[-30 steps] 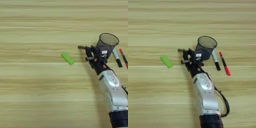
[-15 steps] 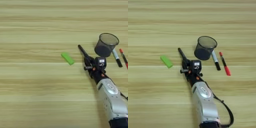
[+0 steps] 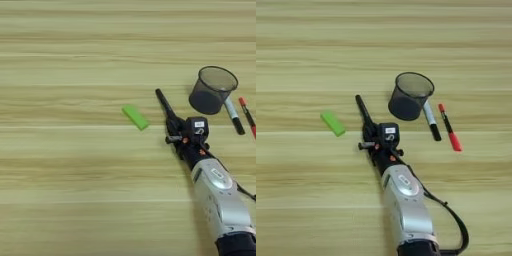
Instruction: Move the objects on the table
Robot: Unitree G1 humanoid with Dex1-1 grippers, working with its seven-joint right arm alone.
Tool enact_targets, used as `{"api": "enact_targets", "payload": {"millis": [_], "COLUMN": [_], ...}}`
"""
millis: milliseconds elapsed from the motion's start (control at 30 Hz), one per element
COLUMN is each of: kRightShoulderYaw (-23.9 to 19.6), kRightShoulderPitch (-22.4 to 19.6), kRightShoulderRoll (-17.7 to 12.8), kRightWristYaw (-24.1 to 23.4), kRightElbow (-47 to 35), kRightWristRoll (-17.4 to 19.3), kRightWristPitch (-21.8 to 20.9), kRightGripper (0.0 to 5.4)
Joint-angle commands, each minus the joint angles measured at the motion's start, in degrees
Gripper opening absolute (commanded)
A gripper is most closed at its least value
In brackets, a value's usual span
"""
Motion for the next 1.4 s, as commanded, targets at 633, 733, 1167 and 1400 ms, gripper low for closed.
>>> {"api": "enact_targets", "payload": {"millis": [633, 733, 1167, 1400], "kRightShoulderYaw": [0.5, 0.5, 1.3, 0.9], "kRightShoulderPitch": [-1.5, -1.5, 0.8, 1.7], "kRightShoulderRoll": [-0.2, -0.1, -0.1, 0.1], "kRightWristYaw": [0.3, 0.3, -1.1, -2.3], "kRightElbow": [-2.0, -2.3, -10.1, -12.5], "kRightWristRoll": [-0.4, -0.5, -2.8, -3.5], "kRightWristPitch": [-0.5, -0.8, -2.9, -3.5], "kRightGripper": [2.04, 2.38, 3.59, 4.38]}}
